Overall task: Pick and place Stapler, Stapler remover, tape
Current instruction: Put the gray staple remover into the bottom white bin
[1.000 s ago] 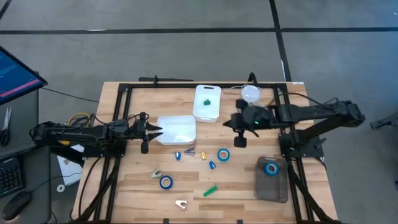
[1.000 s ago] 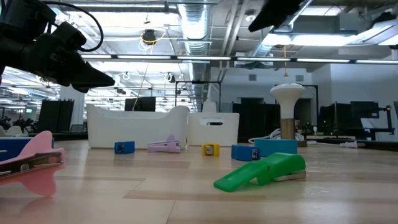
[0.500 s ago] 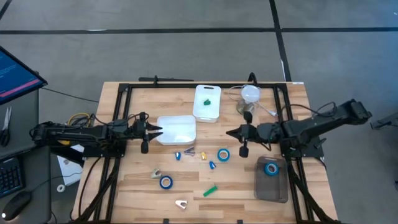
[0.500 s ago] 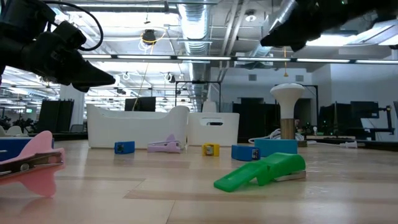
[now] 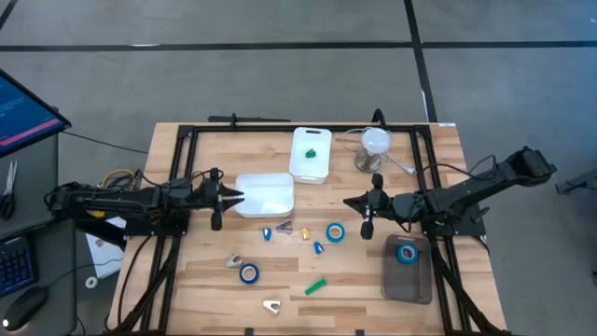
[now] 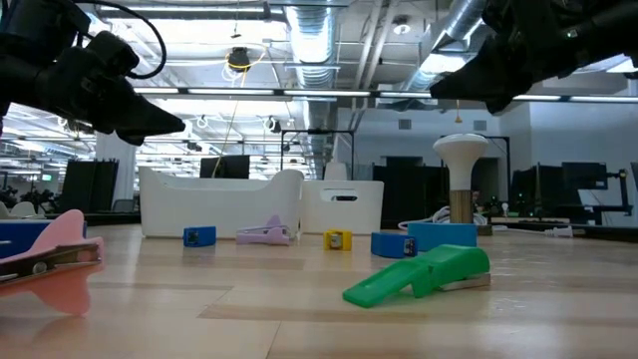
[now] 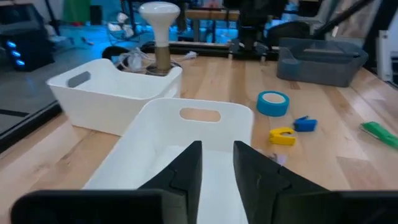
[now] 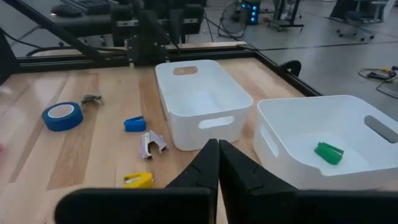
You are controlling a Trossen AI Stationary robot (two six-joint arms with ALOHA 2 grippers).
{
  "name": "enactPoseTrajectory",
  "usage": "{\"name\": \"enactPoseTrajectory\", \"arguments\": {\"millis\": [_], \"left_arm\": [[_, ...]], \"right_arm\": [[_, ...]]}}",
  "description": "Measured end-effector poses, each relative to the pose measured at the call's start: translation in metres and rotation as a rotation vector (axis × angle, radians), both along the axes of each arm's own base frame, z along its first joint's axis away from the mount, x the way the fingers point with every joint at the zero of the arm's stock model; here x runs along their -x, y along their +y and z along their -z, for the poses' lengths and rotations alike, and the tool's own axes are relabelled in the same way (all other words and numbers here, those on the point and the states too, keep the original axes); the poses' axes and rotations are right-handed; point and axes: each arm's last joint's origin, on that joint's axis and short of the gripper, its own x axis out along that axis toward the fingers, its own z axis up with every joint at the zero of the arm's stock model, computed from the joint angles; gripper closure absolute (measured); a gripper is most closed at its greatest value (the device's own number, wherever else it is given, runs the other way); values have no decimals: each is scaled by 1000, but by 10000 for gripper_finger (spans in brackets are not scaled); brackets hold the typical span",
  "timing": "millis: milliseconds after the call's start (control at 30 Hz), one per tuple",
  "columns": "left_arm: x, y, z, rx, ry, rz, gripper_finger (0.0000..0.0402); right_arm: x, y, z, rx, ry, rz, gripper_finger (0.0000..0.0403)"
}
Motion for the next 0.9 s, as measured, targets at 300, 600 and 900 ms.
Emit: {"name": "enactPoseTrajectory", "arguments": {"millis": [300,600,900], "left_arm": [[-5,-5,-27,61,251,24,398],[-1,-34,-36,119,404,127,400],[10,-72,-34,266,395,187,400]], "right_arm": [[0,-1,0,5,6,2,403],[0,-5,2,15,29,21,403],[0,-5,3,17,37,21,403]]}}
